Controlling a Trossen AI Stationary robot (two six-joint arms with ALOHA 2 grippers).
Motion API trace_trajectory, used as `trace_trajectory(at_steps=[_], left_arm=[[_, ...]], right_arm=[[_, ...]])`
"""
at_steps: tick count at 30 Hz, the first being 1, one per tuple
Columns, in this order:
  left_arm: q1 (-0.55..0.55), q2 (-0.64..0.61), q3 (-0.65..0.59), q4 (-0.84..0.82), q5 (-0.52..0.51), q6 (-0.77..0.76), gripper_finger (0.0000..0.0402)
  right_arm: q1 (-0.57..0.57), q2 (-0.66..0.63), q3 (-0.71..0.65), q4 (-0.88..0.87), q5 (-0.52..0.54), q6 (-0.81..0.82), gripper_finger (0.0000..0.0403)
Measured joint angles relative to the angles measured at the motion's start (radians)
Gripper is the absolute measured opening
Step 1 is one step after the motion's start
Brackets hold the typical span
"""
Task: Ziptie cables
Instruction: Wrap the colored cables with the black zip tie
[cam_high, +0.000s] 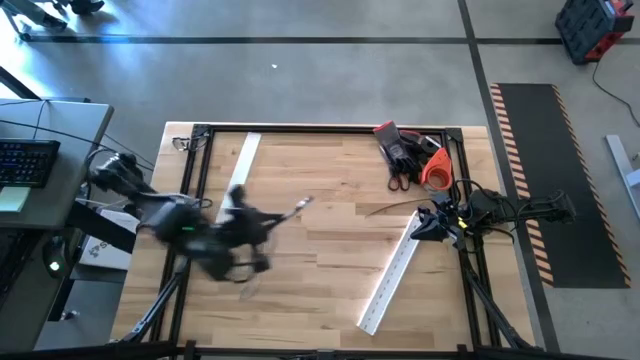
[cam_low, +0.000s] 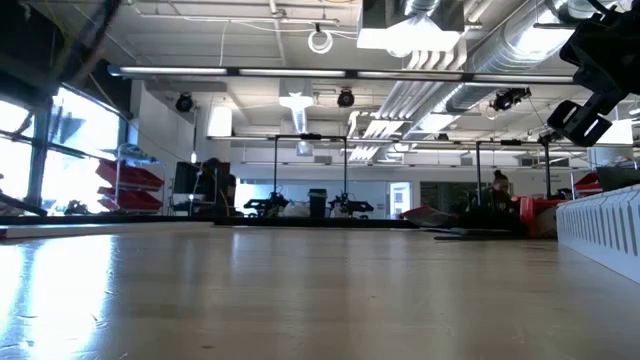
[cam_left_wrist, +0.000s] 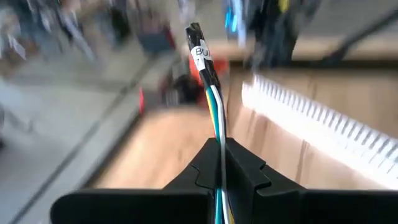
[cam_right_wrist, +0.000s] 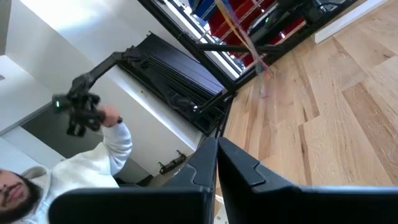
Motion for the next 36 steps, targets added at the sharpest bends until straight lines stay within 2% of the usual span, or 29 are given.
trace_trajectory(at_steps=[4,8,16,19,22,27,31,33,36], left_arm=[[0.121,0.150,-0.066,0.088,0.200,-0.007,0.0000],[0.206,0.335,-0.129,0.364,0.335,0.072,0.0000],[0.330,0.622,-0.131,0.881,0.628,0.202,0.0001],[0.368,0.672,-0.131,0.960,0.729,0.207,0.0010],[0.398,0.683,-0.131,0.954,0.786,0.228,0.0041],[0.414,0.633,-0.131,0.913,0.810,0.262,0.0110],[0.382,0.531,-0.130,0.791,0.799,0.291,0.0139],[0.348,0.477,-0.130,0.705,0.737,0.293,0.0142],[0.260,0.404,-0.138,0.598,0.521,0.297,0.0138]], right_arm=[[0.000,0.000,0.000,0.000,0.000,0.000,0.0000],[0.000,0.000,0.000,0.000,0.000,0.000,0.0000],[0.000,0.000,0.000,0.000,0.000,0.000,0.0000],[0.000,0.000,0.000,0.000,0.000,0.000,0.0000],[0.000,0.000,0.000,0.000,0.000,0.000,0.0000],[0.000,0.000,0.000,0.000,0.000,0.000,0.0000],[0.000,0.000,0.000,0.000,0.000,0.000,0.0000],[0.000,0.000,0.000,0.000,0.000,0.000,0.0000],[0.000,0.000,0.000,0.000,0.004,-0.080,0.0000]])
